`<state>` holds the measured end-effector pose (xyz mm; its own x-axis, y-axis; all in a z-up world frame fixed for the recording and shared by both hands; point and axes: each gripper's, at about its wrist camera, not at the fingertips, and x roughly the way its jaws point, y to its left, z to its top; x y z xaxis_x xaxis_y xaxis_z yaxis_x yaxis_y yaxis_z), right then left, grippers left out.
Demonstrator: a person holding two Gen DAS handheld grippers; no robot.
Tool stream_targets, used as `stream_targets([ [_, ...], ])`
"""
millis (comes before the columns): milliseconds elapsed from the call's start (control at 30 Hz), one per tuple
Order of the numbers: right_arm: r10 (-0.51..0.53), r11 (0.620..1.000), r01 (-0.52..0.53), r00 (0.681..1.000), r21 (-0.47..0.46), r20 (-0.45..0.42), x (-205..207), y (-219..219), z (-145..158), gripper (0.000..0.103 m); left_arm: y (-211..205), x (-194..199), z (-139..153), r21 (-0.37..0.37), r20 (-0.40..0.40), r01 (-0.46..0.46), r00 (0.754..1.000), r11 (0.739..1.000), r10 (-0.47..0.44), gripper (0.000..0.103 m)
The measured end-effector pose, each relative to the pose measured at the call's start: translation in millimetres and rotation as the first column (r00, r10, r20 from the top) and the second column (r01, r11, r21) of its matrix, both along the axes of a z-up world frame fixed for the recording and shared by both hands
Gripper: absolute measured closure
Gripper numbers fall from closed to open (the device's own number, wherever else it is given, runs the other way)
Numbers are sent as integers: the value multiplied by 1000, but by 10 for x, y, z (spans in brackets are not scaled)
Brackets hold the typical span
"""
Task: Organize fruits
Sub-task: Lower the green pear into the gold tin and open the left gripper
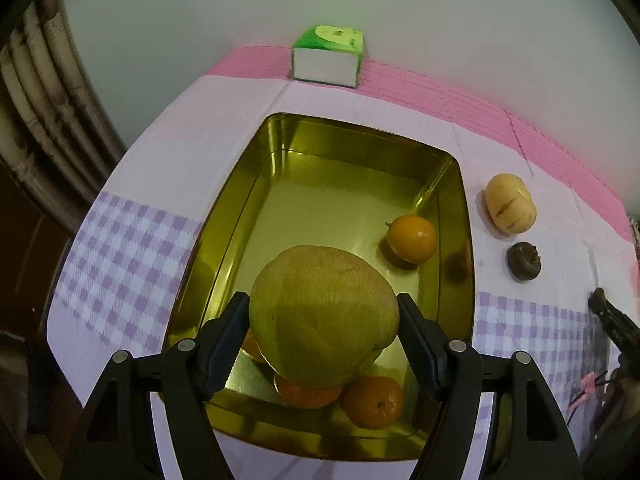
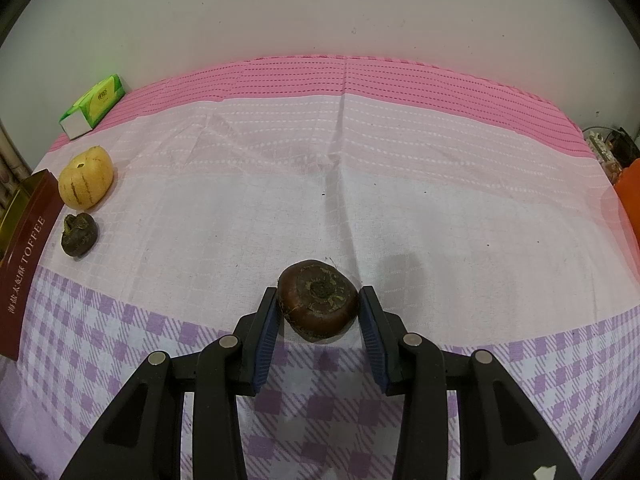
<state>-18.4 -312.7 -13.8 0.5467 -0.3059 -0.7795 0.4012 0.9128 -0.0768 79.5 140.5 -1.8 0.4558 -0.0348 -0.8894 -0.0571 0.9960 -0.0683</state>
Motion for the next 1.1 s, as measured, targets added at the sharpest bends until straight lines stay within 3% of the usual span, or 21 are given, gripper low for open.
stream_targets([
  [233, -1, 1000, 1, 1000, -1, -1, 0, 3, -1, 65, 105, -39, -22, -6, -5, -29, 1000, 1000, 29, 30],
  [1100, -6, 1000, 6, 1000, -8, -5, 2, 8, 1, 66, 12, -83, -84, 24, -5, 14, 1000, 1000, -13, 29],
])
